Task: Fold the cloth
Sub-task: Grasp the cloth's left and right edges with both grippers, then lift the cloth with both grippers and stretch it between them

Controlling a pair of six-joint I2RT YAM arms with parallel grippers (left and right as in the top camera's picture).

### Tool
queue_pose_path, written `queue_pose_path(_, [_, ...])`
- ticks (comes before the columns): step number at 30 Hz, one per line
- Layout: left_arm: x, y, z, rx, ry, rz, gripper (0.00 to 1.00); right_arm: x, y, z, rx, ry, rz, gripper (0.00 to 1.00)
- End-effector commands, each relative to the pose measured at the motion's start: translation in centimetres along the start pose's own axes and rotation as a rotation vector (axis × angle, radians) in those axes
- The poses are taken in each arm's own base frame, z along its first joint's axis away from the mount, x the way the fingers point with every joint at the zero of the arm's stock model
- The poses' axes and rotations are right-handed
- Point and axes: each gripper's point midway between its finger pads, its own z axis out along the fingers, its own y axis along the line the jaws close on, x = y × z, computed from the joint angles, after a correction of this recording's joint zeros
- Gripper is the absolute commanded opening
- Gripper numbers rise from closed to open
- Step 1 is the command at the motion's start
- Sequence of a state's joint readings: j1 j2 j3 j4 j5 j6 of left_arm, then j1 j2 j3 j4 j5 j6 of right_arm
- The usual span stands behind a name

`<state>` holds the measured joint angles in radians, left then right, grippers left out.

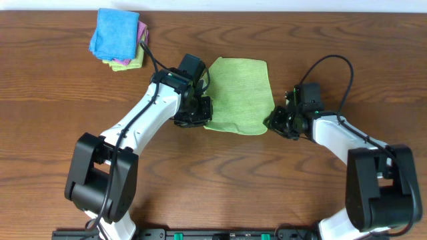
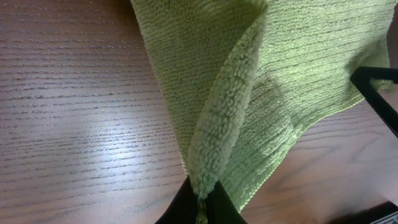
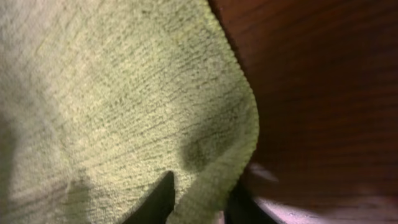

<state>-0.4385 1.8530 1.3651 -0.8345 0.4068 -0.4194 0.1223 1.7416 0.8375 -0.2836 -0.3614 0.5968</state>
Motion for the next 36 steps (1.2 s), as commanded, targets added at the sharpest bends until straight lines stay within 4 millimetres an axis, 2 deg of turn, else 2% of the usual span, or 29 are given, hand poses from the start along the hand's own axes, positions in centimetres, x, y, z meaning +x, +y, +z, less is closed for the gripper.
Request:
queue_pose_path(1, [-0.4,0.2,-0.9,-0.008,-0.027,0.015,0.06,0.7,-1.8,0.9,0.074,0.008,0.002,0.07])
queue_pose_path(2, [-0.4,0.2,-0.9,-0.008,-0.027,0.016,0.06,0.6,-1.9,0.9,0.079,0.003,-0.003,0.01])
queue_pose_path(7, [-0.6,0.4,-1.2,-0.004,-0.032,0.019,0.06,-0.5,-1.0,0.4,0.059,-0.031,-0.12,0.01])
queue_pose_path(9, [-1.1,0.7,-2.4,0.017,-0.06,0.001,0.06,-1.4,0.3,-1.0,0.037,-0.069,-0.165,0.01])
queue_pose_path(12, [-2.7,1.1,-5.3,0.061,-0.136,-0.026,0.06,-3.4,3.2,-4.4,-0.018,-0.164,-0.209,0.01])
queue_pose_path(15, [-5.8,1.1,-10.1,0.15,-0.278,-0.052,0.06,-6.4,8.0,-10.2,-0.111,-0.335,-0.311,0.01])
queue_pose_path(17, [-7.7,0.7,-12.5,0.206,-0.362,-0.053,0.06,-7.8,10.2,-12.9,-0.147,-0.416,-0.365,0.01])
queue_pose_path(19, [-9.5,0.2,-14.4,0.255,-0.433,-0.058,0.06,-9.4,11.9,-15.3,-0.162,-0.491,-0.386,0.01])
queue_pose_path(22, [-11.8,-0.4,-16.6,0.301,-0.537,-0.061,0.06,-11.3,13.8,-17.4,-0.17,-0.559,-0.423,0.01])
queue_pose_path(25, [-13.5,-1.1,-17.8,0.336,-0.615,-0.038,0.06,-13.0,14.9,-18.2,-0.164,-0.597,-0.448,0.01])
queue_pose_path(29, [-15.8,-2.0,-18.8,0.386,-0.703,-0.023,0.06,-15.3,15.8,-18.1,-0.137,-0.631,-0.462,0.01])
queue_pose_path(33, [-18.0,-2.1,-19.1,0.412,-0.769,-0.006,0.06,-18.4,16.9,-17.8,-0.111,-0.681,-0.474,0.01])
queue_pose_path(36, [-19.1,-1.9,-19.5,0.417,-0.791,-0.007,0.06,-20.0,17.8,-17.9,-0.103,-0.701,-0.49,0.01])
